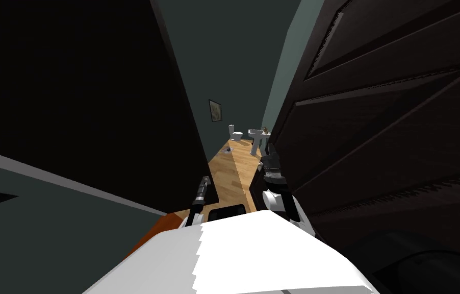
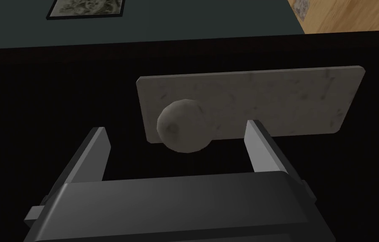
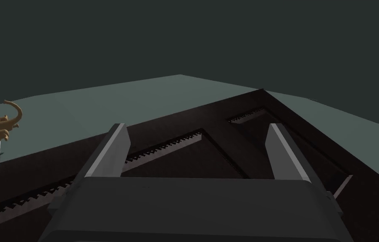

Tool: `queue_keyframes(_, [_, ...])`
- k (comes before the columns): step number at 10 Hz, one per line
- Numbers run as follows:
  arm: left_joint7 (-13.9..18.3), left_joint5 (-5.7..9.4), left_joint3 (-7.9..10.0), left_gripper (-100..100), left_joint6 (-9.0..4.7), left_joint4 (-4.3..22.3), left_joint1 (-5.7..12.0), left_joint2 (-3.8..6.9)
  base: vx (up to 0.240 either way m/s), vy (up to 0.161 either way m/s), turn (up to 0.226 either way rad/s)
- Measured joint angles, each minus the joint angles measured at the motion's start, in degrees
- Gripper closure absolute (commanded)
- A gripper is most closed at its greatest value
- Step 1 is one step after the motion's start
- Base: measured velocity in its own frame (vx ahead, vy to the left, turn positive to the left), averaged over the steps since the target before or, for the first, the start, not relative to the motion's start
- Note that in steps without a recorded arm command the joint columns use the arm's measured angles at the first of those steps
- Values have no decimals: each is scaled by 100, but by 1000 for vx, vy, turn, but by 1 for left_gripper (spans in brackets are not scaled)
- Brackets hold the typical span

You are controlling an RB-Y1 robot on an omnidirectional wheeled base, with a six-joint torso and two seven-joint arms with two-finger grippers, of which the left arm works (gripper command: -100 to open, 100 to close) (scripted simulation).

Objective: Push the door open

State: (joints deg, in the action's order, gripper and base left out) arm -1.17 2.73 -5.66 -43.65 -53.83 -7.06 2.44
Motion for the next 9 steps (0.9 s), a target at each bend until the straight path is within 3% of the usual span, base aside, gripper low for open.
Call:
queue_keyframes(1, [-1, 0, 1, 100, -5, 1, 3, -3, -21, -4, 10])
queue_keyframes(6, [-3, -1, 0, 100, 14, 13, -10, 2, -18, -1, -1])
queue_keyframes(9, [-44, 13, 29, 100, 43, 69, -37, 15, 150, -15, 48])
